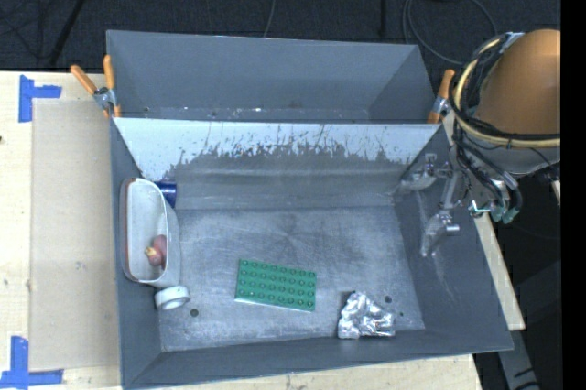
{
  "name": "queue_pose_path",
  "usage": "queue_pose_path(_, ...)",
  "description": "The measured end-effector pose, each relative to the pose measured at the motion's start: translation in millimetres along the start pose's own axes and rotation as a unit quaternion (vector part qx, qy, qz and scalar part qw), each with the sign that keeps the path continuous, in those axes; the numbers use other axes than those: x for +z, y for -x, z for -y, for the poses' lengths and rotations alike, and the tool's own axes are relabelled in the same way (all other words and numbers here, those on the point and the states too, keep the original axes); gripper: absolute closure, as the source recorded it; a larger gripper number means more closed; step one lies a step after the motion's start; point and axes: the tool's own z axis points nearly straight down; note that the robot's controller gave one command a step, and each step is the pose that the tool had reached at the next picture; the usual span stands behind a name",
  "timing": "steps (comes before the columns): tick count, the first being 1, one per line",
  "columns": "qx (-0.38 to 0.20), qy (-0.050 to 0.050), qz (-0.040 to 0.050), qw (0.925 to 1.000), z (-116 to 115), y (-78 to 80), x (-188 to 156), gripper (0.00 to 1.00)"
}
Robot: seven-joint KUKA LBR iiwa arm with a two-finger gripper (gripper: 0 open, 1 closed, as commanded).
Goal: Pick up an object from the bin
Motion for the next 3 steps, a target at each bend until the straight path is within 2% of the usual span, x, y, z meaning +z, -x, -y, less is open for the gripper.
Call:
queue_pose_path(1,-0.155,0.0,0.0008,0.9879,36.2,-19.3,121.5,0.0)
queue_pose_path(2,-0.24,0.0,0.0012,0.9707,27.0,-77.2,127.8,0.0)
queue_pose_path(3,-0.258,0.001,0.0032,0.966,-39.9,-69.2,137.2,0.0)
